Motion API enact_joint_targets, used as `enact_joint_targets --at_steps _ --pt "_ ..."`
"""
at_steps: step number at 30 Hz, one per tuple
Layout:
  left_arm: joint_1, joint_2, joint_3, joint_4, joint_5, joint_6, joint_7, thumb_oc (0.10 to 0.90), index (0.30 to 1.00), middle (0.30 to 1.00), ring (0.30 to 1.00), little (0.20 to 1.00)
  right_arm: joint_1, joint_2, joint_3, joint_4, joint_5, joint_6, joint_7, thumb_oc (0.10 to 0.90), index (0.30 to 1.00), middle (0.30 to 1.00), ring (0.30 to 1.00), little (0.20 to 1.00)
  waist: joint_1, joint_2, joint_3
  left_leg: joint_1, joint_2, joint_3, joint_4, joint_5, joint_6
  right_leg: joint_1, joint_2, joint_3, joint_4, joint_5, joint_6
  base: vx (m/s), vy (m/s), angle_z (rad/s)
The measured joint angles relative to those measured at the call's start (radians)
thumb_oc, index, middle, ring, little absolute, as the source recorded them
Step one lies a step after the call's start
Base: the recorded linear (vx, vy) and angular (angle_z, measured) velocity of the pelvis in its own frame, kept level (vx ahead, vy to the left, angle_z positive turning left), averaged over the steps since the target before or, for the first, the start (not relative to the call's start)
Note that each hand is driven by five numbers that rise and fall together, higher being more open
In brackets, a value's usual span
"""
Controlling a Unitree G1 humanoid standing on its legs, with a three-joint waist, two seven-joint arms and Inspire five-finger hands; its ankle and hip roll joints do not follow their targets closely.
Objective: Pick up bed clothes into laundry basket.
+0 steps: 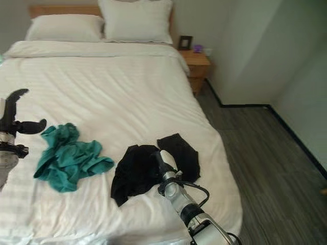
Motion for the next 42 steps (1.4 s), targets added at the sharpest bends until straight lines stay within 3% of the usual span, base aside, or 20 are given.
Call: enact_joint_targets --at_steps 3,4,7,10,15,19,21,23,27,30,34,39,42 --pt "0.027 -0.050 0.039 -0.046 0.003 0.047 0.000 0.800 0.900 0.900 0.900 0.900 0.000 0.003 -0.006 -0.025 -0.003 -0.005 0.016 0.400 0.300 0.300 0.300 0.300 0.011 0.008 0.027 0.017 0.017 0.002 0.000 -0.004 -0.003 0.011 0.024 0.012 0.000 -0.001 -0.004 -0.01 0.015 -0.13" --pt "0.123 -0.130 0.143 -0.177 0.009 0.077 0.006 0.800 0.900 0.900 0.900 0.900 0.007 0.004 -0.013 -0.034 -0.004 -0.005 0.016 0.400 0.300 0.300 0.300 0.300 0.017 0.012 0.040 0.030 0.021 0.002 0.000 -0.011 -0.009 0.023 0.027 0.016 0.000 -0.005 -0.005 0.01 -0.001 -0.14" --pt "0.252 -0.210 0.190 -0.315 0.020 0.087 0.001 0.800 0.900 0.900 0.900 0.900 0.007 0.003 -0.030 -0.036 -0.014 -0.005 0.021 0.400 0.300 0.300 0.300 0.300 0.031 0.009 0.057 0.047 0.028 0.007 0.000 -0.019 -0.007 0.035 0.026 0.025 -0.006 -0.010 -0.003 0.02 0.002 -0.07" --pt "0.386 -0.234 0.239 -0.342 0.011 0.086 -0.006 0.800 0.900 0.900 0.900 0.900 0.015 0.003 -0.050 -0.035 -0.031 -0.004 0.038 0.400 0.300 0.300 0.300 0.300 0.043 0.008 0.065 0.065 0.032 0.010 -0.003 -0.040 -0.009 0.050 0.025 0.029 -0.007 -0.027 -0.002 0.04 0.027 -0.04" --pt "0.487 -0.233 0.346 -0.301 -0.050 0.099 -0.041 0.800 0.900 0.900 0.900 0.900 0.043 -0.013 -0.084 -0.039 -0.046 -0.003 0.046 0.400 0.300 0.300 0.300 0.300 0.071 0.009 0.065 0.082 0.024 0.008 -0.002 -0.047 0.003 0.066 0.016 0.030 -0.007 -0.029 0.001 0.02 0.036 0.03" --pt "0.470 -0.233 0.337 -0.156 -0.050 0.106 -0.049 0.800 0.900 0.900 0.900 0.900 0.049 -0.013 -0.082 -0.035 -0.052 0.000 0.057 0.400 0.300 0.300 0.300 0.300 0.064 0.019 0.053 0.095 0.014 0.018 -0.003 -0.049 0.009 0.073 0.008 0.039 -0.007 -0.028 0.004 0.01 0.029 -0.06" --pt "0.414 -0.236 0.288 0.014 -0.043 0.118 -0.045 0.800 0.900 0.900 0.900 0.900 0.051 -0.012 -0.078 -0.033 -0.055 0.000 0.069 0.400 0.300 0.300 0.300 0.300 0.056 0.018 0.038 0.095 0.015 0.023 -0.001 -0.047 0.010 0.070 0.014 0.045 -0.006 -0.026 0.003 0.00 0.011 -0.04" --pt "0.298 -0.259 0.206 0.293 -0.025 0.107 -0.038 0.800 0.900 0.900 0.900 0.900 0.052 -0.010 -0.052 -0.026 -0.055 0.002 0.075 0.400 0.300 0.300 0.300 0.300 0.039 0.029 0.013 0.095 0.014 0.027 -0.001 -0.047 0.010 0.070 0.012 0.048 -0.007 -0.024 0.002 0.00 0.002 -0.03" --pt "0.238 -0.264 0.167 0.343 -0.020 0.124 -0.019 0.800 0.900 0.900 0.900 0.900 0.063 -0.012 -0.031 -0.030 -0.065 0.003 0.078 0.400 0.300 0.300 0.300 0.300 0.014 0.035 -0.011 0.092 0.013 0.038 -0.001 -0.047 0.010 0.063 0.013 0.055 -0.005 -0.024 0.001 -0.03 -0.008 -0.06" --pt "0.239 -0.265 0.147 0.317 -0.020 0.141 0.002 0.800 0.900 0.900 0.900 0.900 0.079 -0.021 -0.027 -0.068 -0.070 0.003 0.076 0.400 0.300 0.300 0.300 0.300 0.014 0.032 -0.011 0.074 0.015 0.046 -0.003 -0.048 0.008 0.040 0.015 0.061 -0.006 -0.026 0.005 -0.03 -0.050 -0.06" --pt "0.301 -0.261 0.159 0.135 -0.043 0.173 0.042 0.800 0.900 0.900 0.900 0.900 0.086 -0.023 -0.030 -0.092 -0.070 0.002 0.069 0.400 0.300 0.300 0.300 0.300 0.015 0.006 -0.006 0.052 0.017 0.049 -0.001 -0.043 0.005 0.017 0.016 0.064 -0.006 -0.019 0.005 -0.02 -0.057 -0.01" --pt "0.329 -0.272 0.183 -0.044 -0.052 0.166 0.041 0.800 0.900 0.900 0.900 0.900 0.099 -0.018 -0.032 -0.110 -0.070 0.002 0.076 0.400 0.300 0.300 0.300 0.300 0.015 -0.031 0.007 0.056 0.017 0.053 -0.001 -0.043 0.005 0.019 0.010 0.066 -0.006 -0.022 0.009 0.01 -0.011 -0.02" --pt "0.327 -0.283 0.180 -0.066 -0.057 0.152 0.017 0.800 0.900 0.900 0.900 0.900 0.099 -0.015 -0.032 -0.114 -0.070 0.002 0.088 0.400 0.300 0.300 0.300 0.300 0.007 -0.033 0.008 0.063 0.015 0.058 -0.001 -0.044 0.007 0.024 0.009 0.071 -0.006 -0.020 0.006 0.02 0.002 -0.05"
